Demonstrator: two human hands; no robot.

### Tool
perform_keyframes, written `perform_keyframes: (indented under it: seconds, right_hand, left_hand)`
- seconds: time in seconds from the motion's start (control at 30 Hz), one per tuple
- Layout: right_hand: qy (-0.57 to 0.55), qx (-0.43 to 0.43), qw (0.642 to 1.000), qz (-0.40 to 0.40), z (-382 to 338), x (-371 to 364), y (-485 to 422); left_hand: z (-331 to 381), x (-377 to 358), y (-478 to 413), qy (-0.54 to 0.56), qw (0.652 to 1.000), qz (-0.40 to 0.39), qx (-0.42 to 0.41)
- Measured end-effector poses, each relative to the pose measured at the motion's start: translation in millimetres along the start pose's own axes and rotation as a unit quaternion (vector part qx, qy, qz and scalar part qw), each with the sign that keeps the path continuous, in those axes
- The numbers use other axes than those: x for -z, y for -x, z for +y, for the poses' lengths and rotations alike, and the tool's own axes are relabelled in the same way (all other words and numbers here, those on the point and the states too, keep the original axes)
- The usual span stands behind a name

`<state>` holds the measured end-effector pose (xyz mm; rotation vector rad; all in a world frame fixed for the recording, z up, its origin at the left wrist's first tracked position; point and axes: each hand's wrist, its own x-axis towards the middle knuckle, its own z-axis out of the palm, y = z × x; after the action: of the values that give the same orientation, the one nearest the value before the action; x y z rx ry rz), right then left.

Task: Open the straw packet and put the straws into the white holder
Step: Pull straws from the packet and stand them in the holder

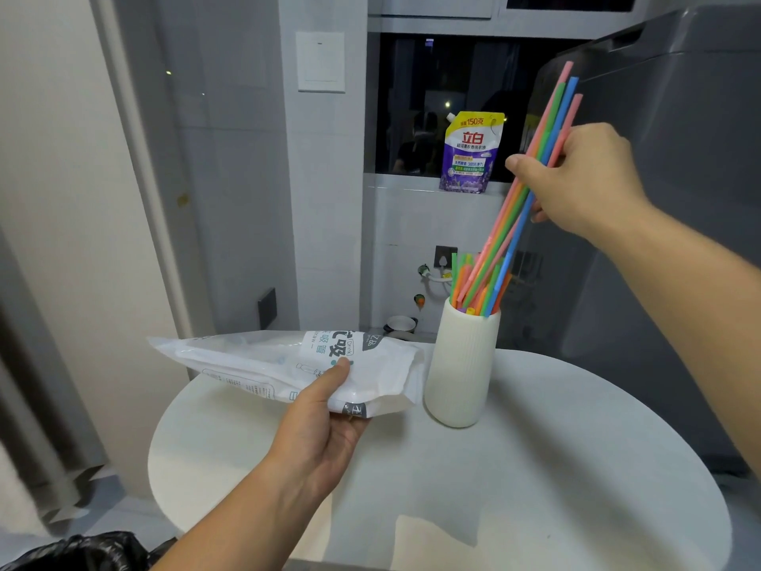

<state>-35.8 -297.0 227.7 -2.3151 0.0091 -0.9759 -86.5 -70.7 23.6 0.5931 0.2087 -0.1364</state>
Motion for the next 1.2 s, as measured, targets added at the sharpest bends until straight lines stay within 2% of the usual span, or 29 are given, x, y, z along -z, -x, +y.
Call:
perform_keyframes:
  seconds: [0.2, 0.43, 0.93, 1.2]
  right_hand:
    - [0.008, 0.011, 1.0, -0.023, 1, -11, 5]
    - [-0.011, 0.008, 1.0, -0.001, -1, -9, 0]
    - [-0.029, 0.01, 0.999, -0.031, -4, -15, 3]
    - [-0.025, 0.015, 1.0, 0.005, 4, -10, 8]
  left_hand:
    - [-1, 0, -1, -0.01, 1.0, -0.003, -0.003]
    - [0, 0, -1, -0.005, 1.0, -0.002, -0.002]
    - [-1, 1, -1, -0.002, 1.0, -0.006, -0.005]
    - [-1, 0, -1, 0.0, 1.0, -0.003, -0.006]
